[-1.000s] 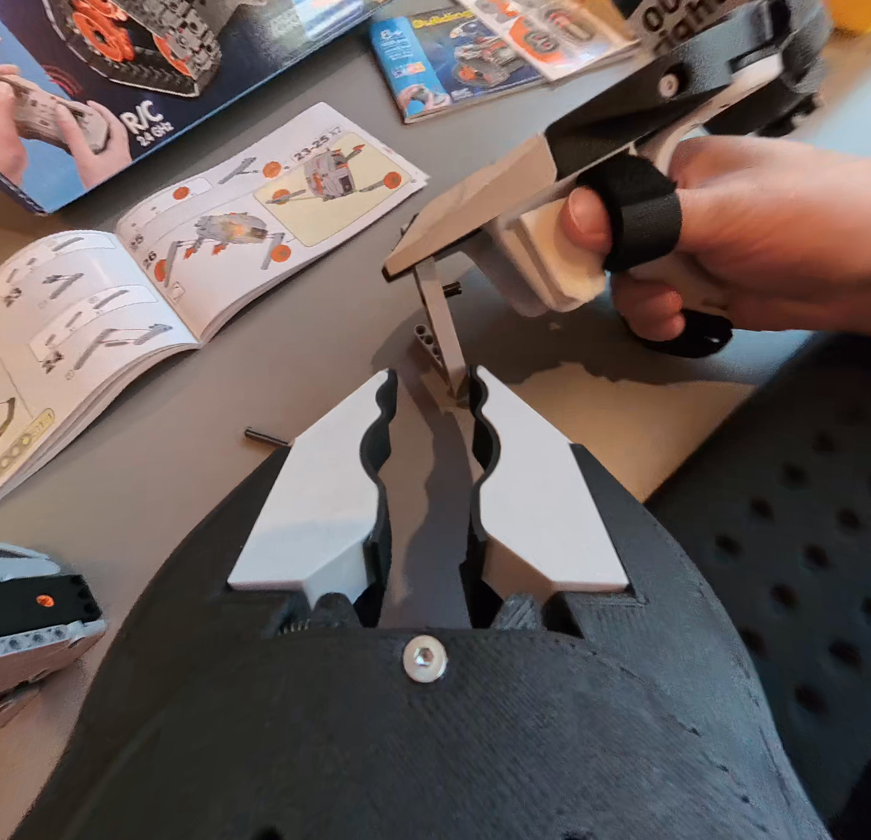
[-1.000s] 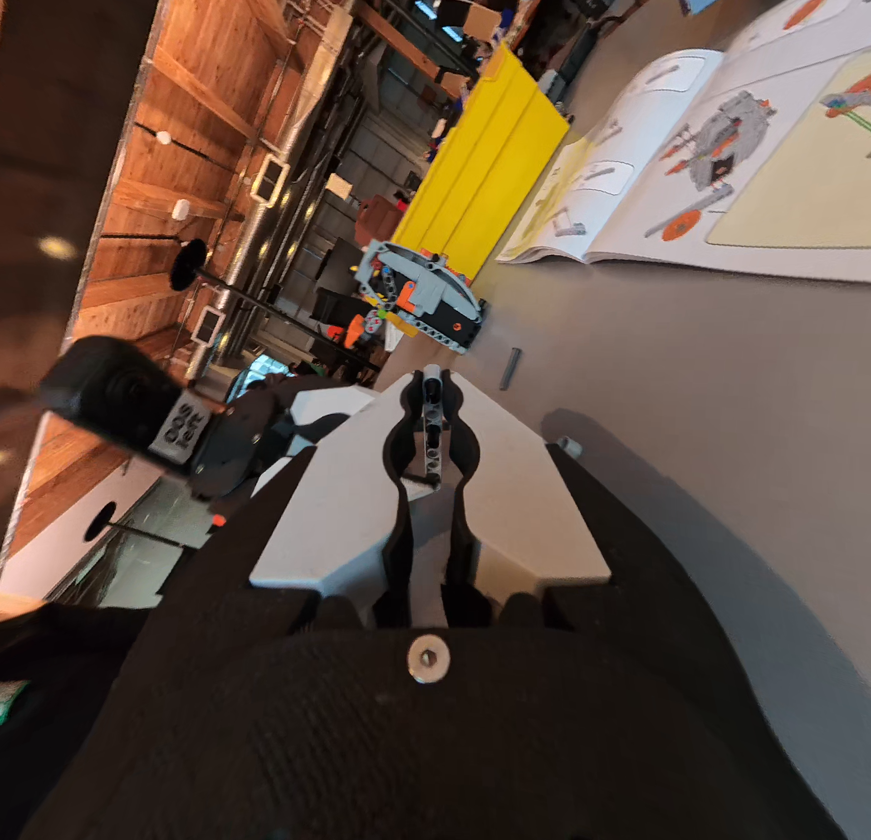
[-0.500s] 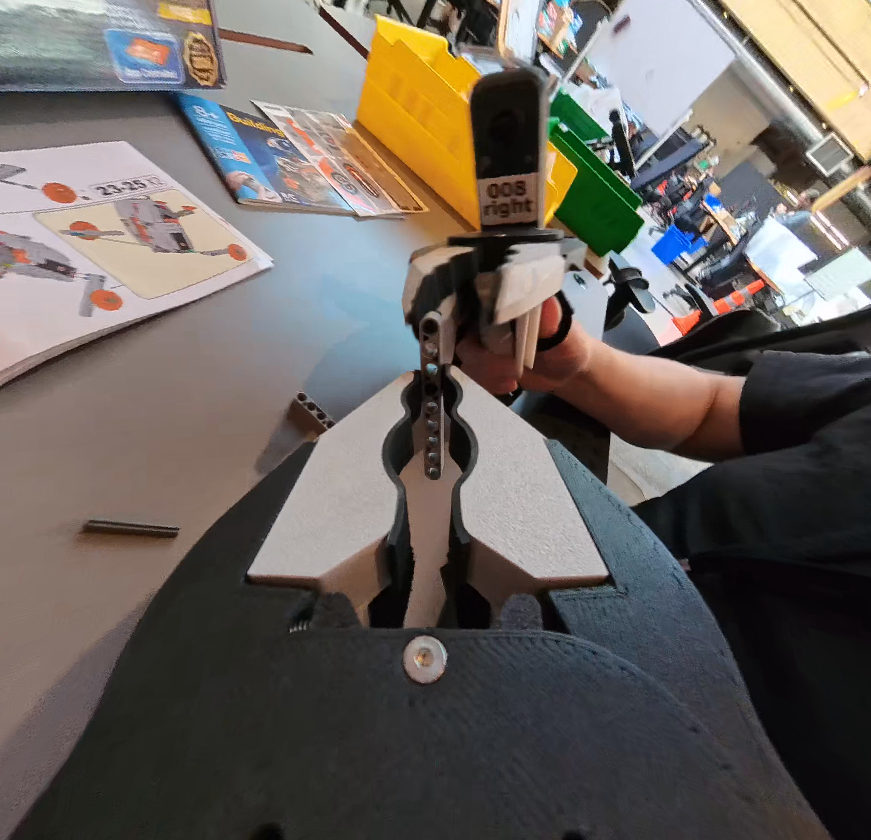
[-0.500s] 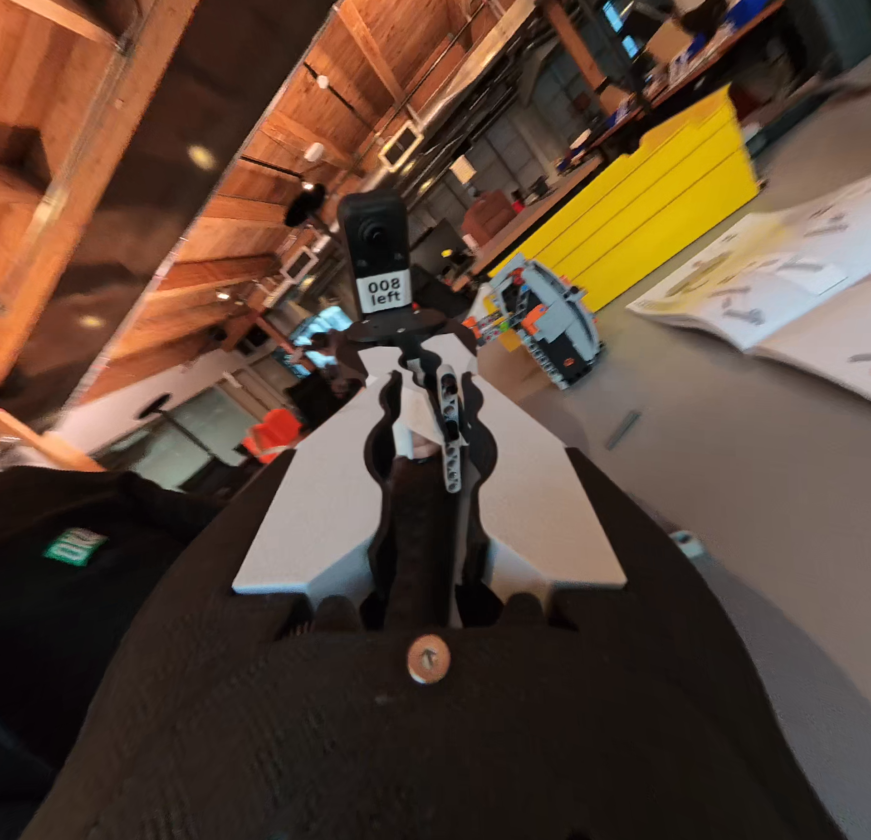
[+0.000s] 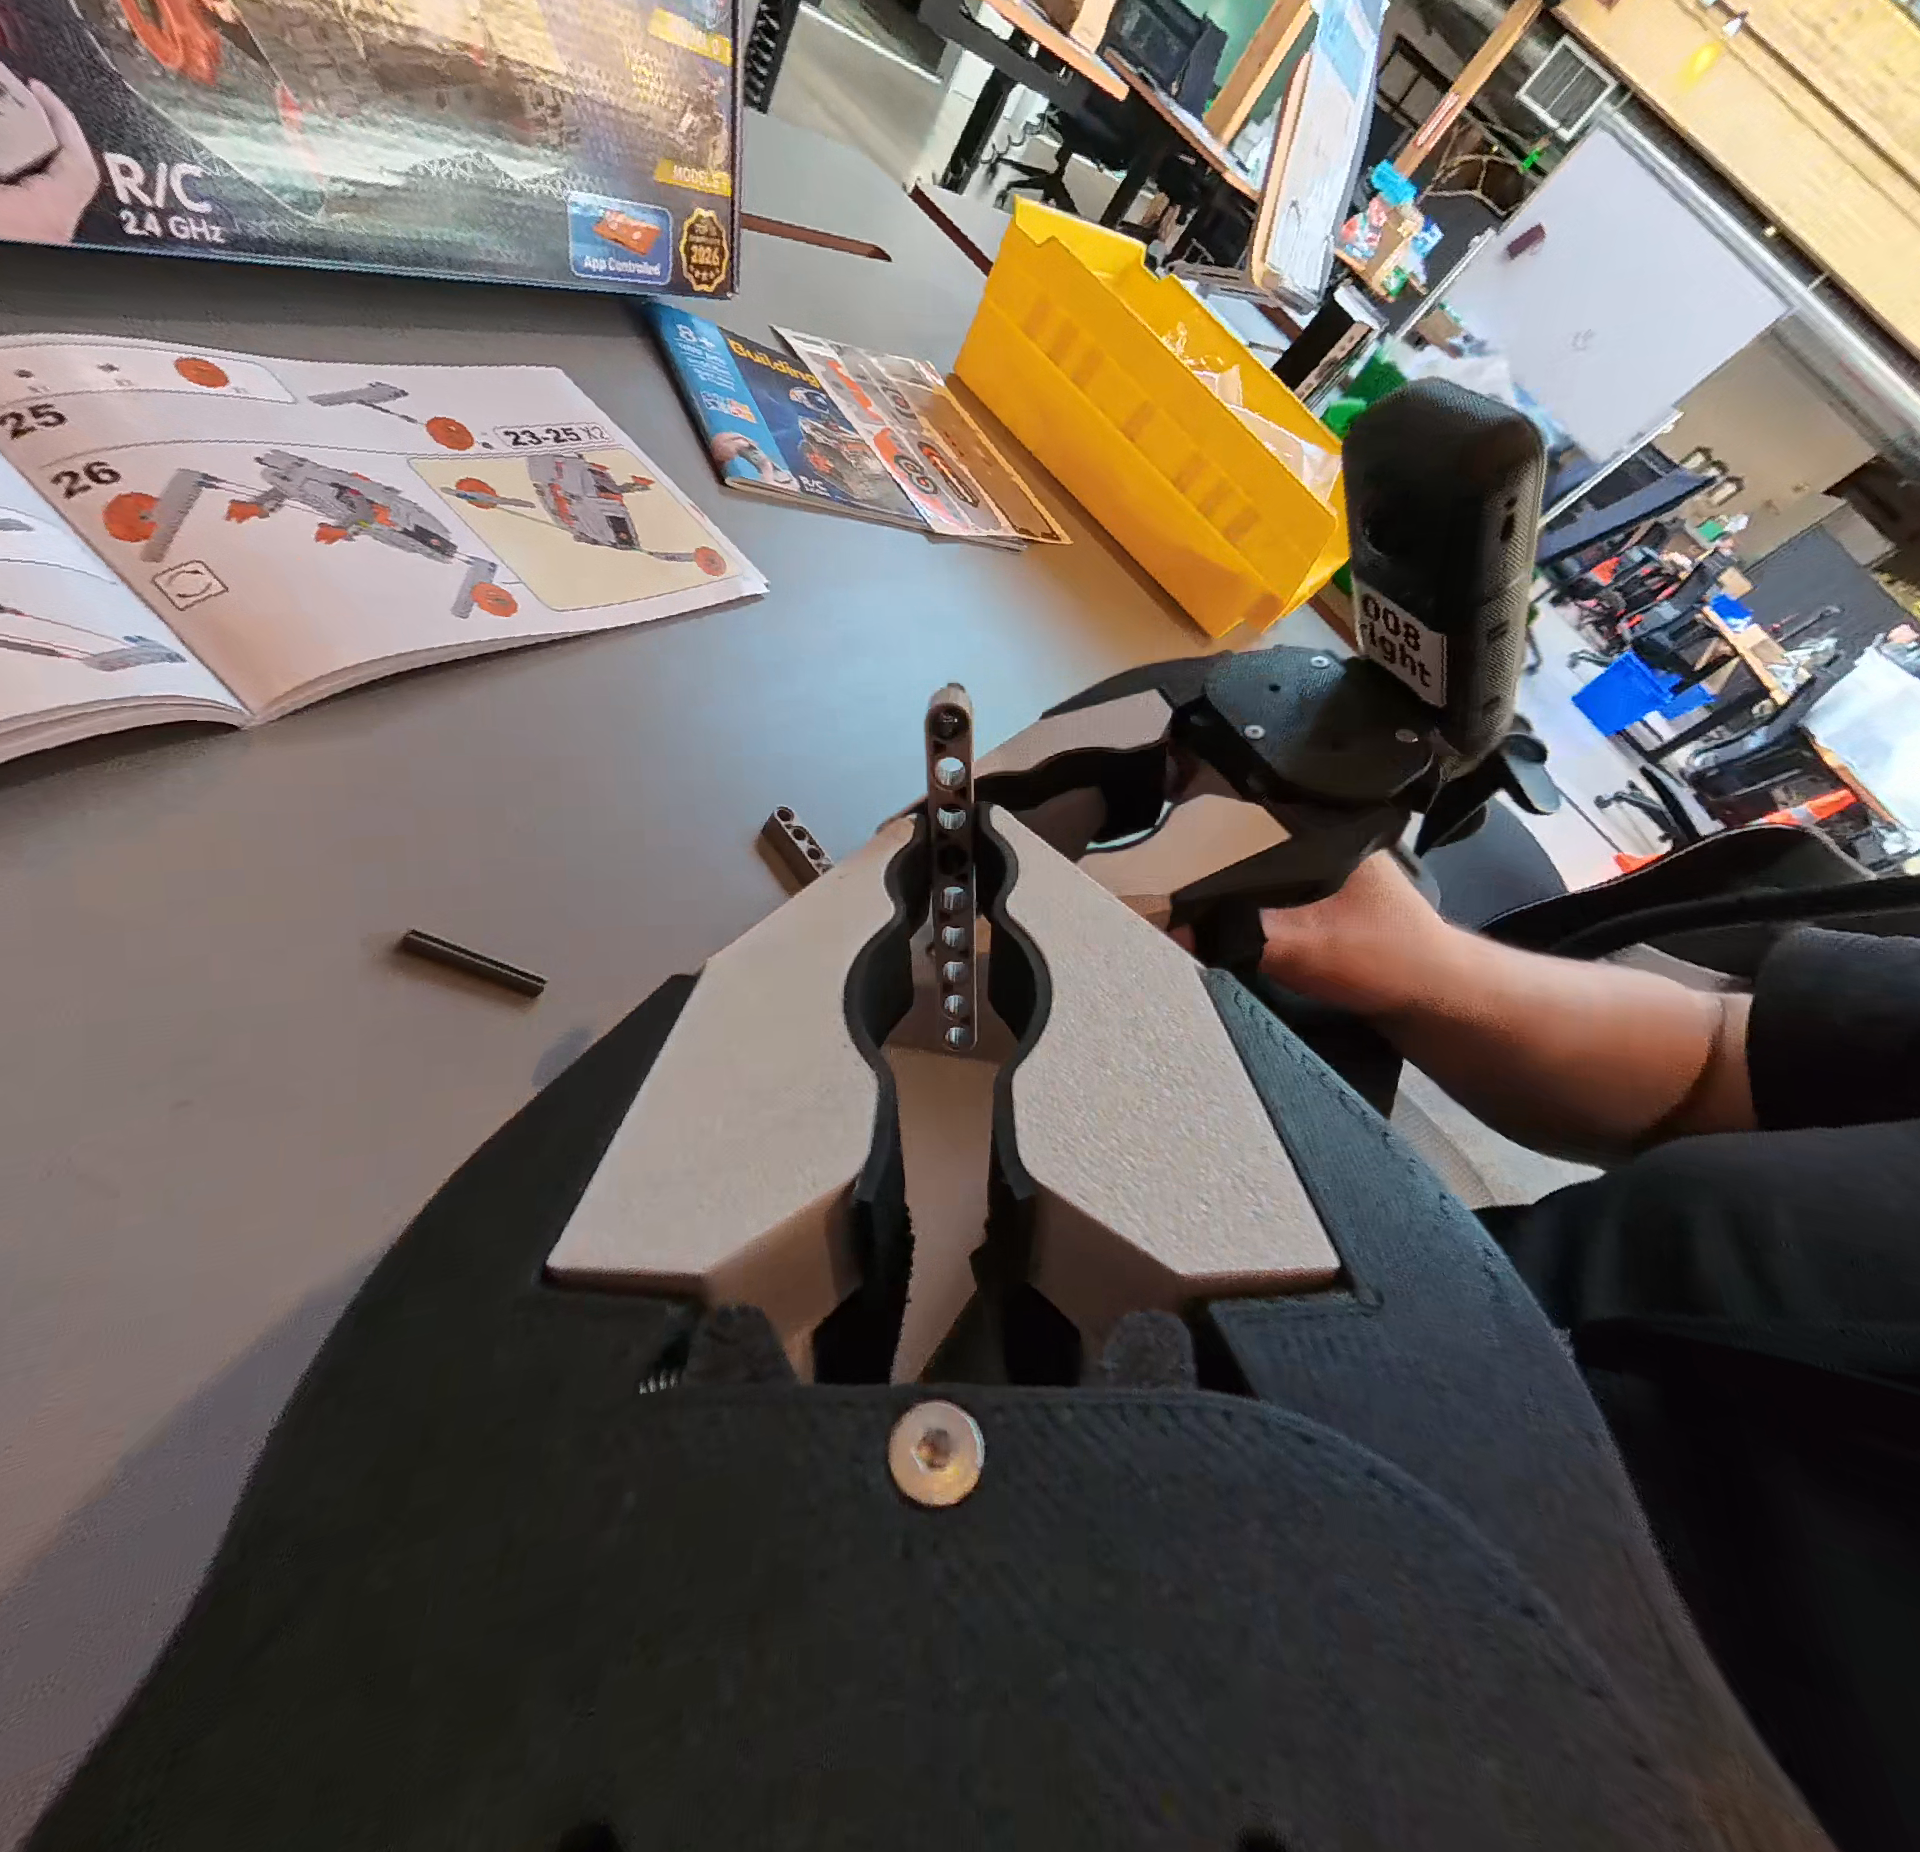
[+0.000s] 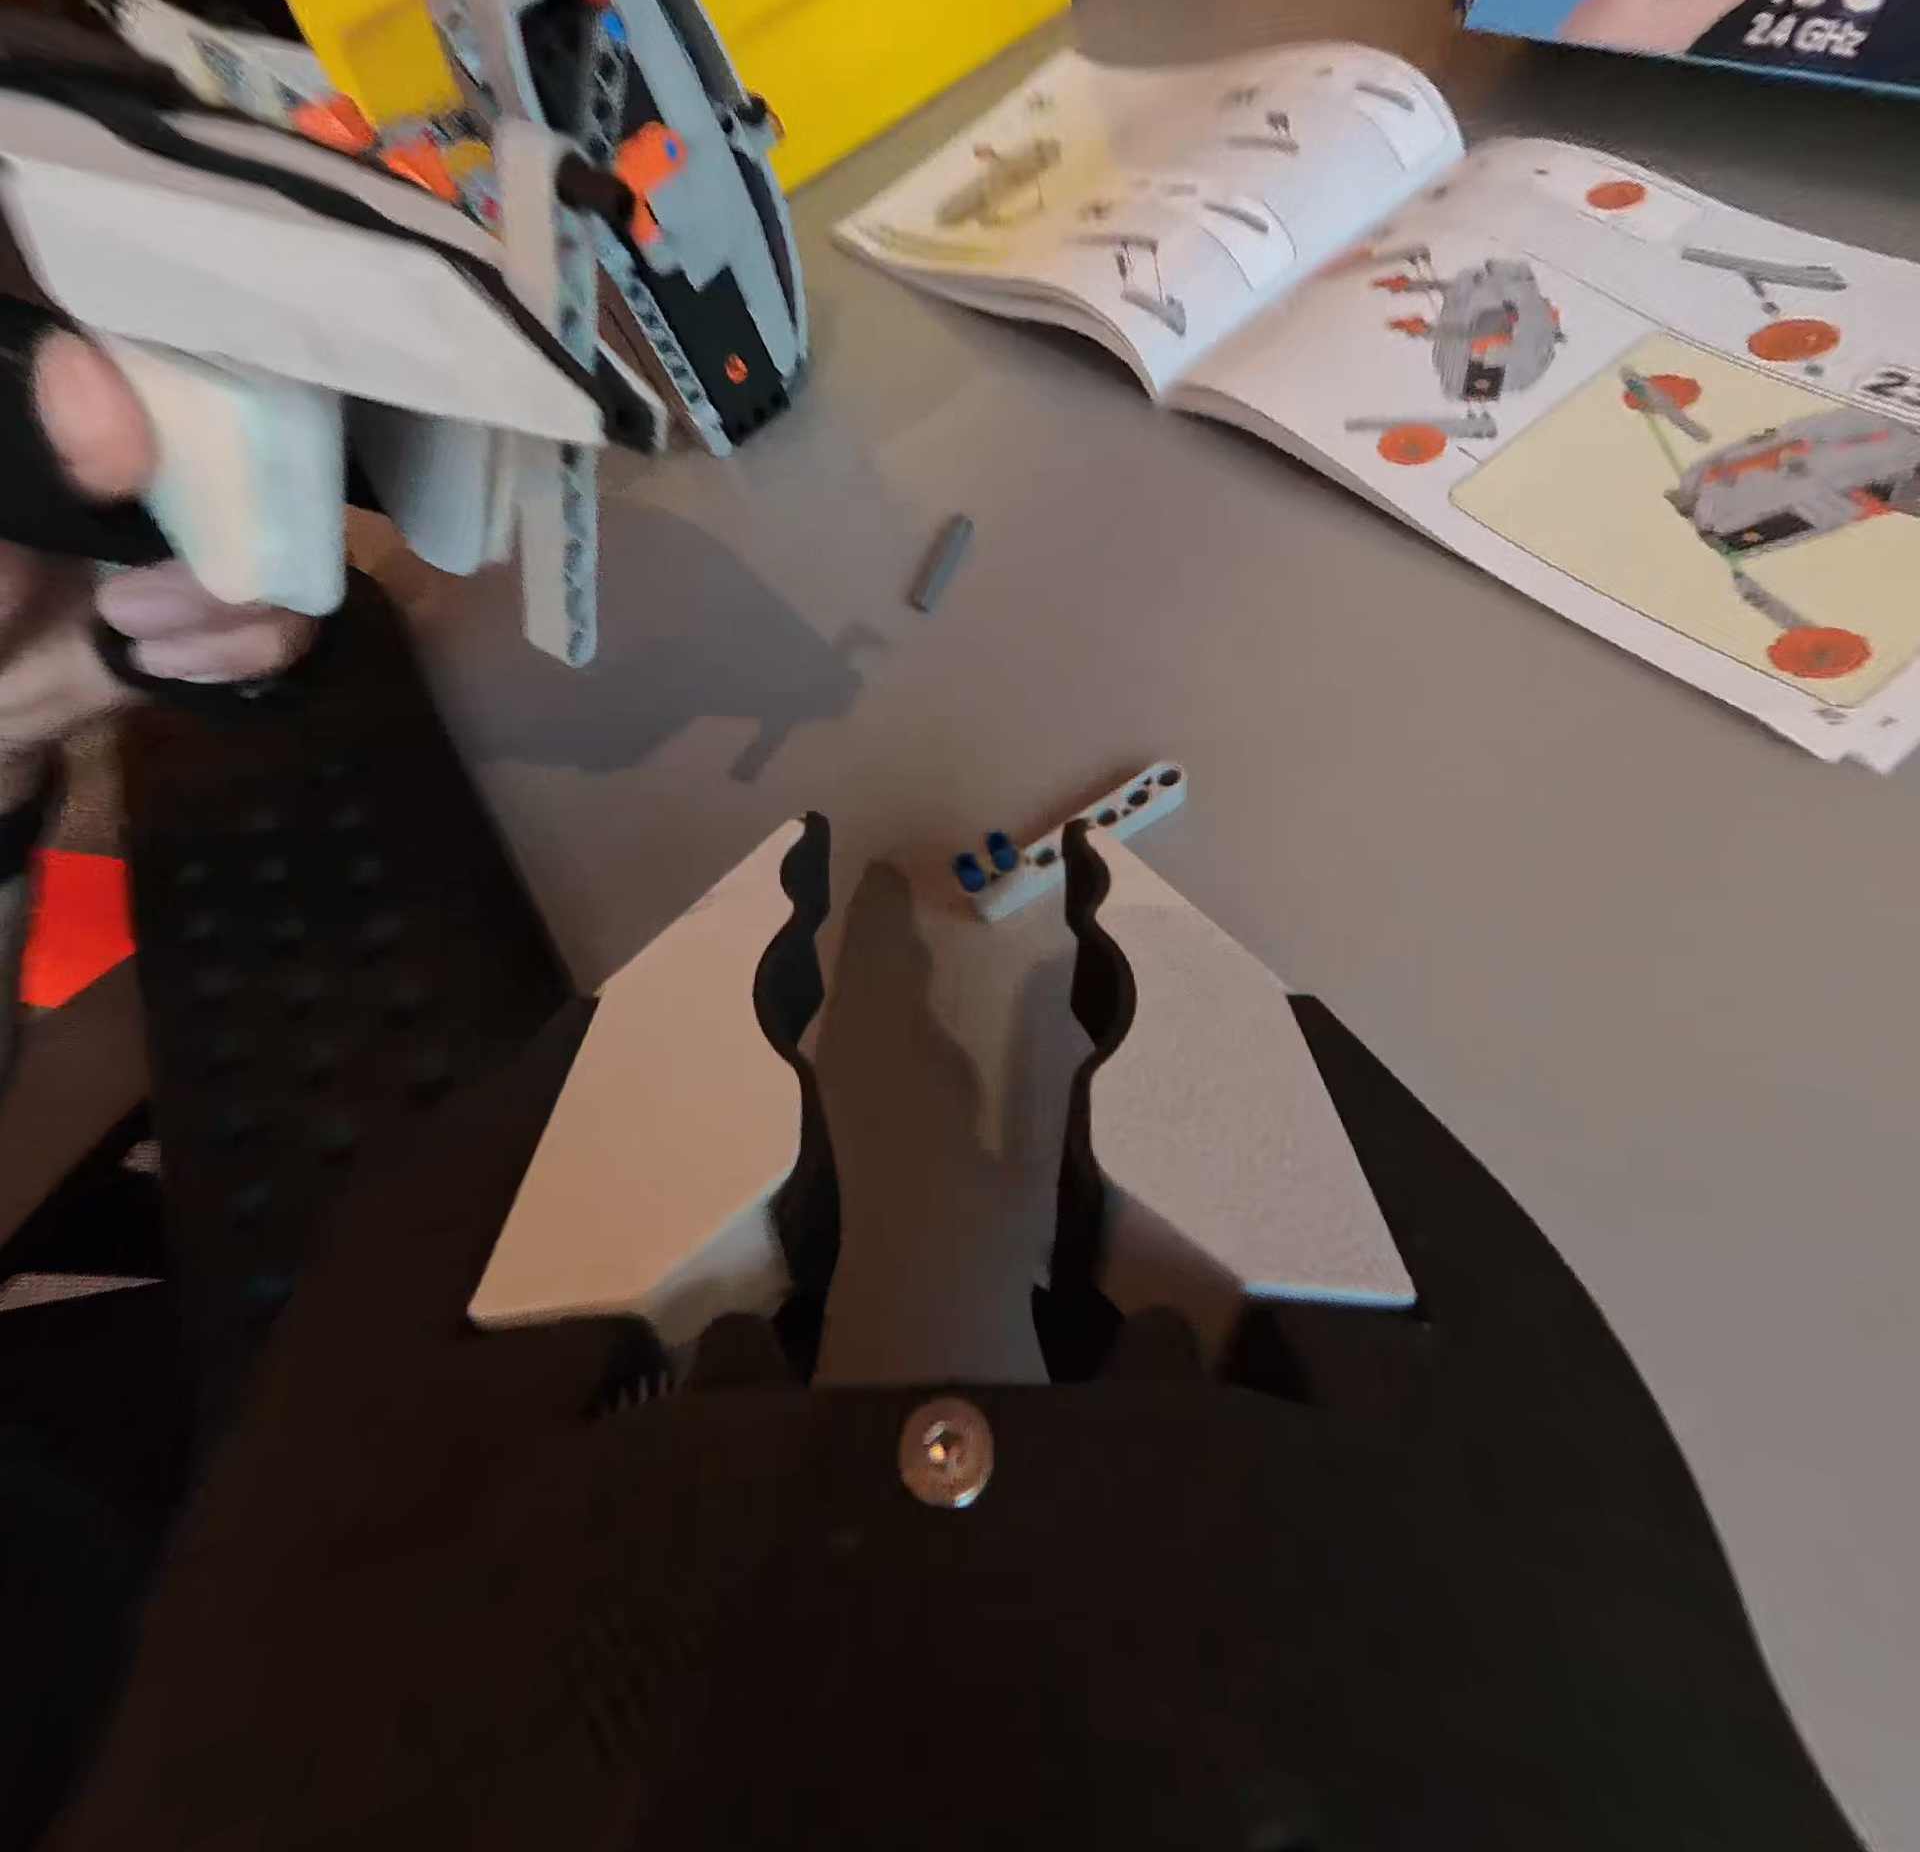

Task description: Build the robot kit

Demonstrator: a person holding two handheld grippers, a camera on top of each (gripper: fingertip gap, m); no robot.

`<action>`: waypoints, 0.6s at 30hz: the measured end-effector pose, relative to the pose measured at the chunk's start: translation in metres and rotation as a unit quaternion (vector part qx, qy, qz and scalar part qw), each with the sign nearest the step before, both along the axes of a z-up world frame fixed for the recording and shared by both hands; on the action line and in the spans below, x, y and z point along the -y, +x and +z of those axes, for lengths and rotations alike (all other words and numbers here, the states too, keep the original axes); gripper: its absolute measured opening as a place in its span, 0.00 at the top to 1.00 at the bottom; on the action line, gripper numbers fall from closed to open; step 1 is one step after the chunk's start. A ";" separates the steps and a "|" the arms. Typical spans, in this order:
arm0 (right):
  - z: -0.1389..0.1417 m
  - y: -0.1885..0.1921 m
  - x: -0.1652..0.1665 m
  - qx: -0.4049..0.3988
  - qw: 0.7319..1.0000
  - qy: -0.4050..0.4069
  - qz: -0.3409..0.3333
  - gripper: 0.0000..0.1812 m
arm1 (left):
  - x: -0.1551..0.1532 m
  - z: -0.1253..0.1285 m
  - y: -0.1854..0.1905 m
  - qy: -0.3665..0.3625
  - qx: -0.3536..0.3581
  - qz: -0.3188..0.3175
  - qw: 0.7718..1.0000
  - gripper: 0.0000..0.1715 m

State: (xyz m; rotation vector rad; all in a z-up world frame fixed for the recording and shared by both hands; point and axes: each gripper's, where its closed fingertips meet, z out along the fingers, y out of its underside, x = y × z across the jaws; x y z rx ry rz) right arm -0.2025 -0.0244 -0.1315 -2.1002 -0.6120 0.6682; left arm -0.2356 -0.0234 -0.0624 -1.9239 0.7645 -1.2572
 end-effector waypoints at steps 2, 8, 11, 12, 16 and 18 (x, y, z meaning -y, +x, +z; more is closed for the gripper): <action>-0.009 0.007 -0.006 0.068 0.997 0.018 -0.027 0.75 | 0.002 -0.001 -0.003 0.007 -0.014 0.004 1.000 0.97; -0.030 0.020 -0.005 0.148 0.989 -0.008 -0.007 0.82 | 0.011 0.000 -0.003 0.001 -0.011 -0.019 1.000 0.97; -0.020 0.047 -0.011 0.137 0.990 0.014 -0.021 0.83 | 0.016 0.001 -0.006 -0.001 -0.005 -0.024 1.000 0.97; -0.018 0.049 -0.011 0.117 0.993 0.003 -0.024 0.82 | 0.018 0.000 -0.006 -0.003 -0.005 -0.027 1.000 0.97; -0.028 0.022 0.002 0.098 0.994 -0.022 0.031 0.75 | 0.021 -0.001 -0.004 -0.005 -0.006 -0.041 0.999 0.97; -0.029 0.027 -0.006 0.129 0.991 0.009 0.021 0.76 | 0.020 -0.002 -0.004 0.000 -0.014 -0.039 0.999 0.97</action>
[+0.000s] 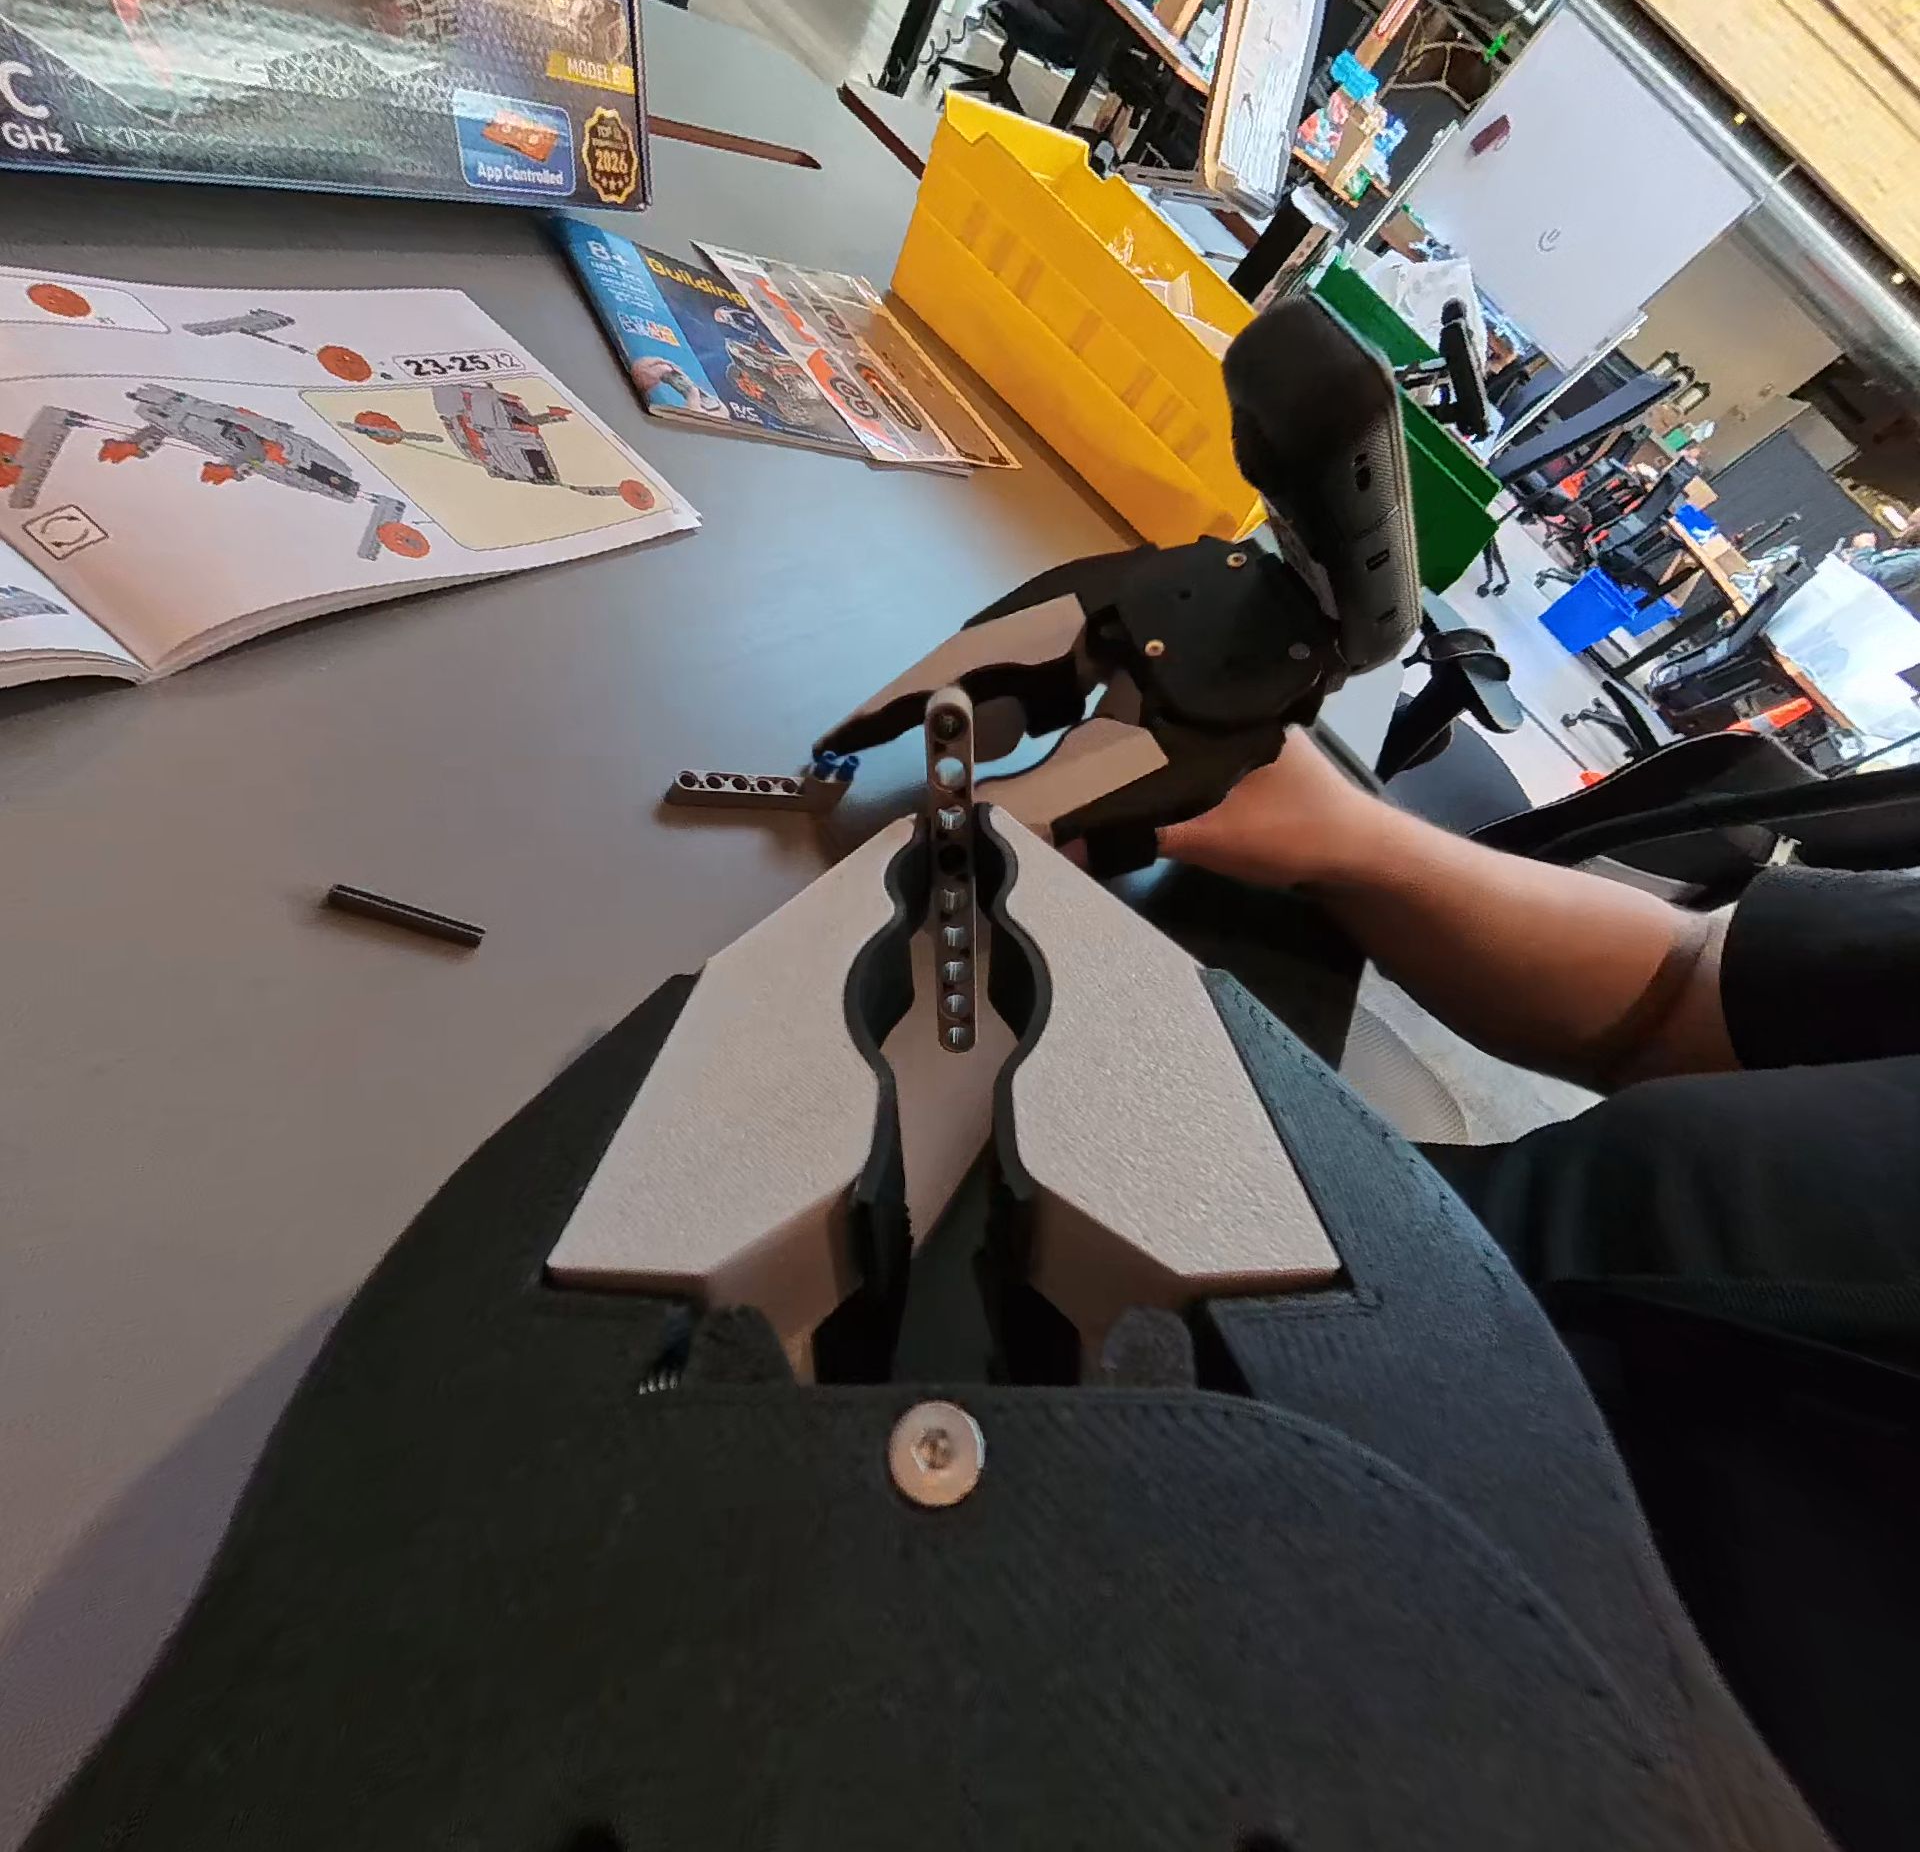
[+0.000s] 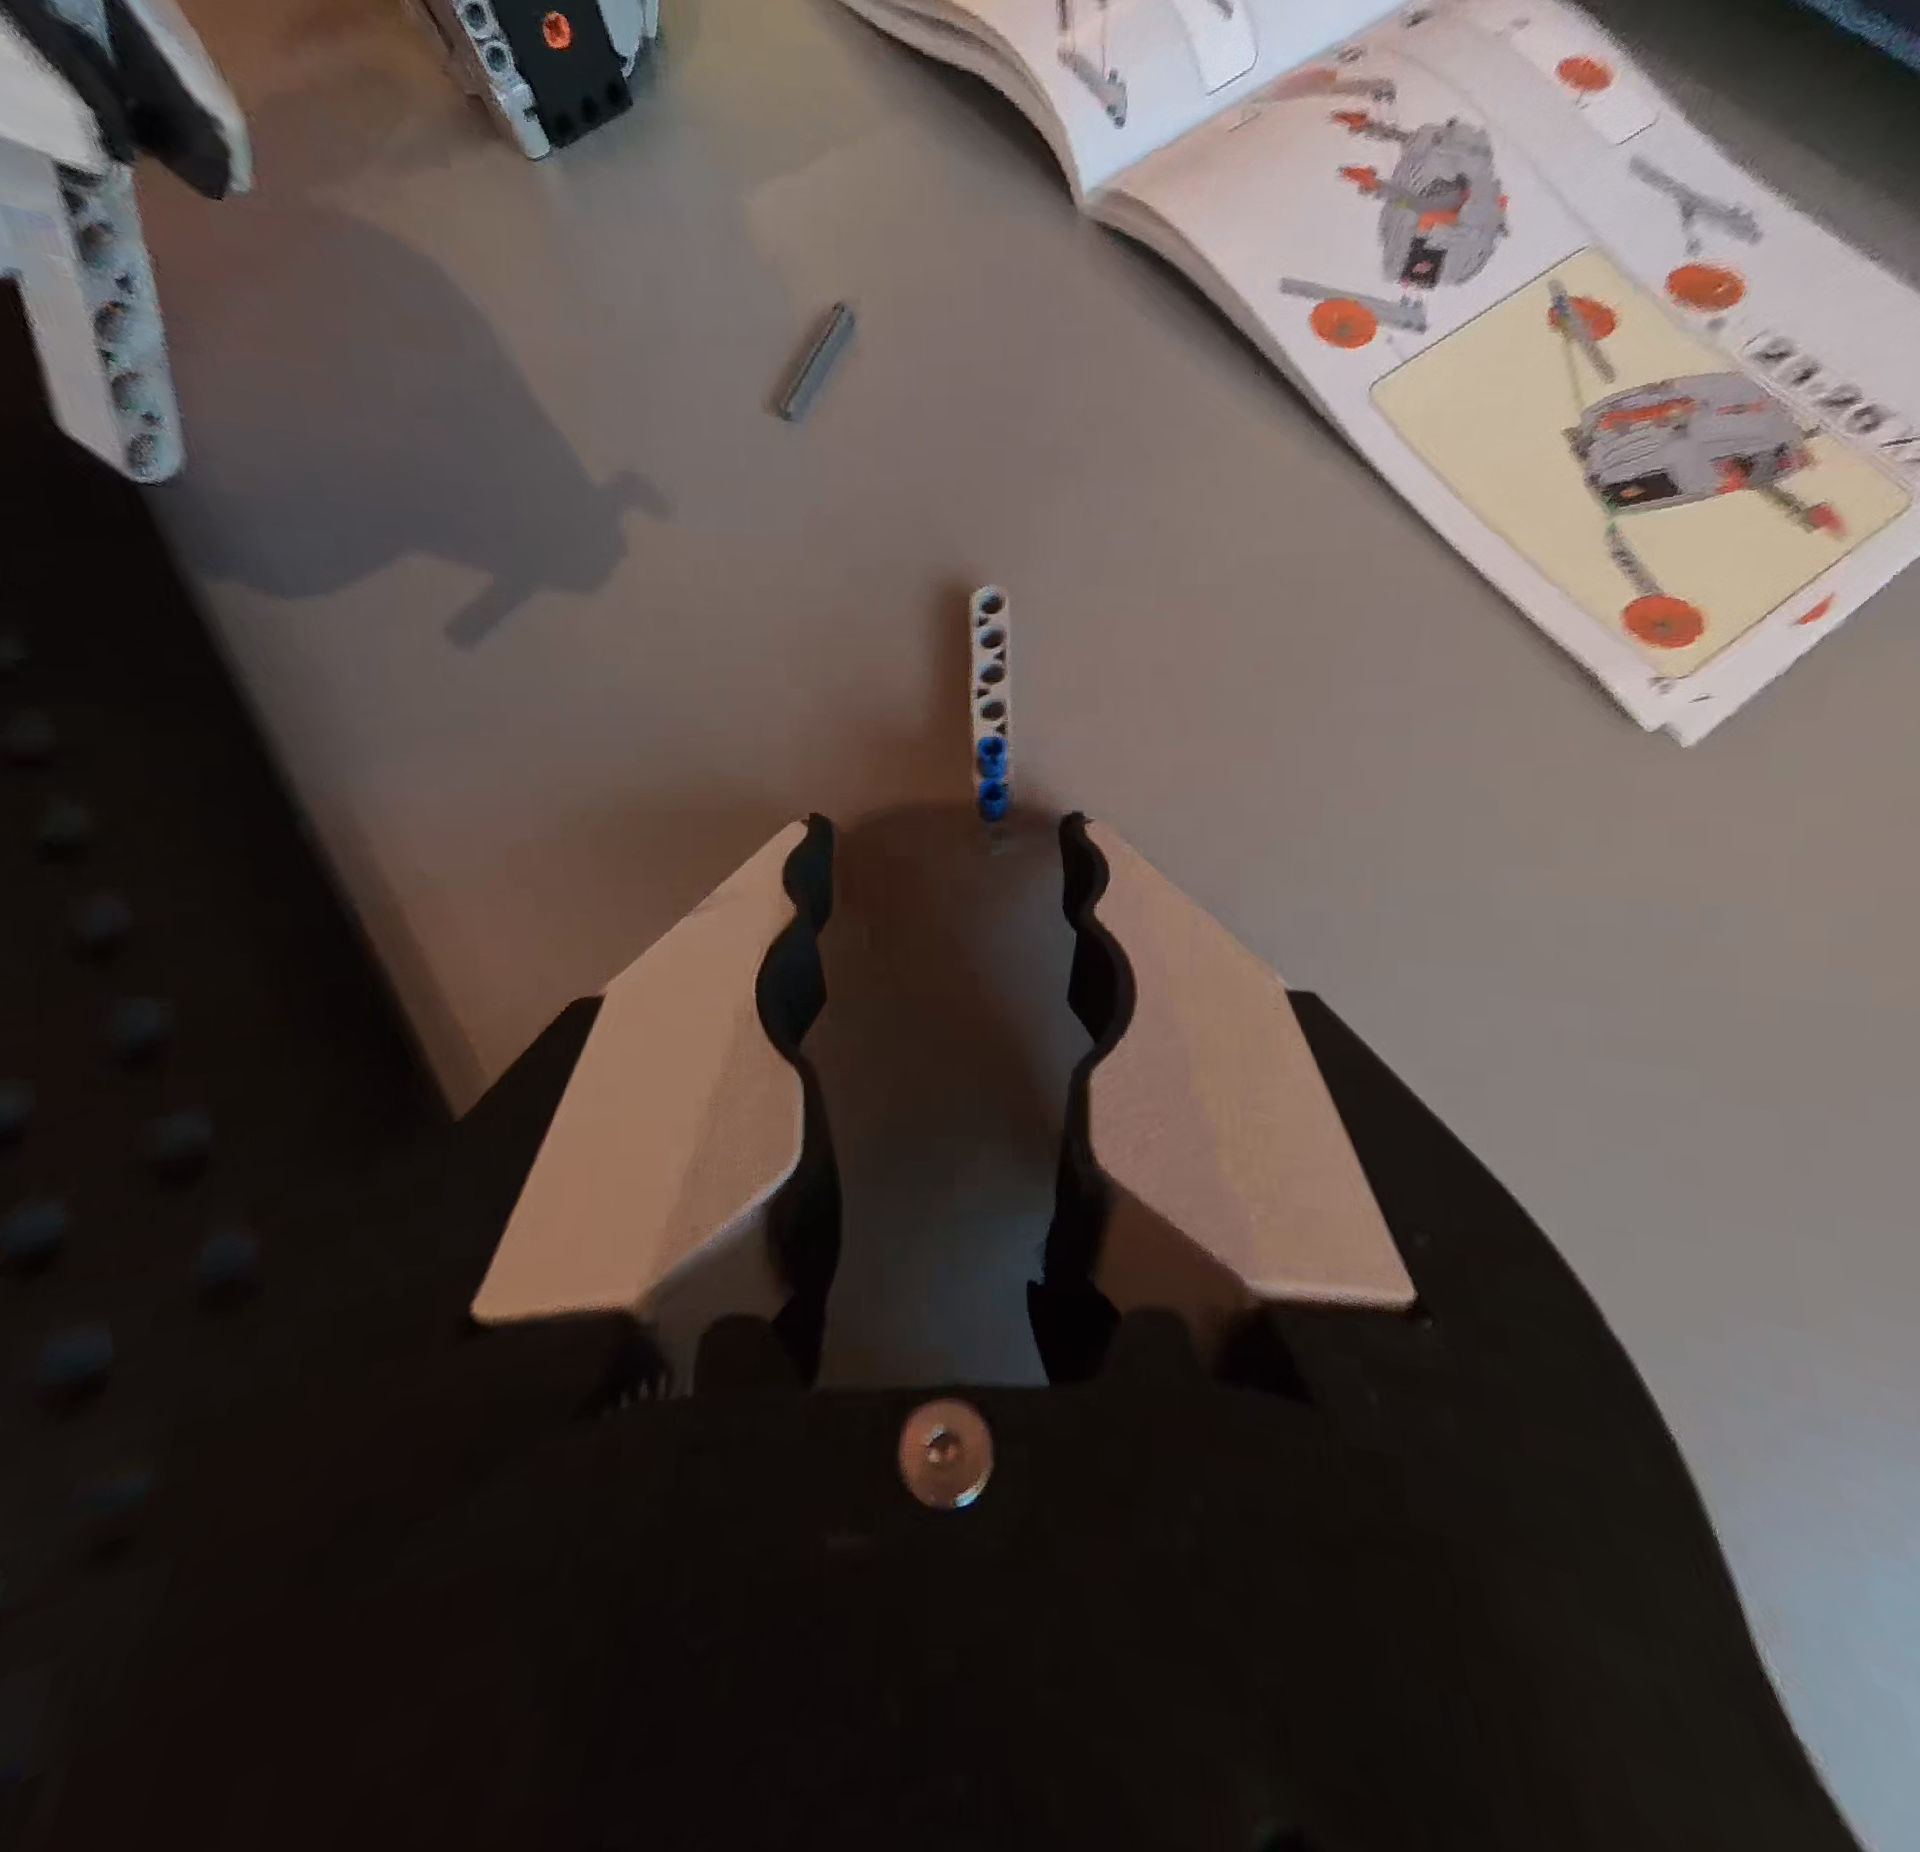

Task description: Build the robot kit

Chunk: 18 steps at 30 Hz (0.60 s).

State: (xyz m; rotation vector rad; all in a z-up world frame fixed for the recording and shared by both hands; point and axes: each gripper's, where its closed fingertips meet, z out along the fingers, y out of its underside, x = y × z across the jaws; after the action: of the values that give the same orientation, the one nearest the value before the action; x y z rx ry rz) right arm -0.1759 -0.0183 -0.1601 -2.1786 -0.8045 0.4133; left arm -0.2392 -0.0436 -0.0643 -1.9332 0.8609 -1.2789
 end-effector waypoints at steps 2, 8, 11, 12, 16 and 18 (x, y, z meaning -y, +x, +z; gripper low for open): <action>-0.001 0.006 -0.007 0.002 1.000 0.007 -0.009 0.79 | -0.002 -0.006 -0.001 0.004 -0.026 -0.003 1.000 0.97; -0.001 -0.015 0.010 -0.037 0.985 -0.042 0.162 0.97 | -0.007 -0.038 0.005 0.055 -0.207 -0.096 0.972 0.97; 0.013 -0.016 0.030 -0.073 0.960 -0.107 0.249 0.97 | 0.007 -0.051 0.013 0.072 -0.275 -0.191 0.939 0.97; 0.019 -0.016 0.039 -0.089 0.947 -0.135 0.278 0.97 | 0.013 -0.055 0.016 0.068 -0.289 -0.218 0.930 0.97; 0.034 -0.011 0.056 -0.127 0.907 -0.192 0.352 0.97 | 0.025 -0.060 0.028 0.039 -0.303 -0.289 0.907 0.97; 0.032 -0.010 0.059 -0.125 0.898 -0.208 0.367 0.97 | 0.035 -0.056 0.034 0.009 -0.287 -0.326 0.901 0.97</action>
State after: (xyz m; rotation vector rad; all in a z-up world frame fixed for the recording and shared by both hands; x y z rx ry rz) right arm -0.1856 -0.0770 -0.1277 -2.0471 -1.4833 1.3187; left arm -0.2056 -0.0788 -0.1201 -2.1182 1.9379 -1.0119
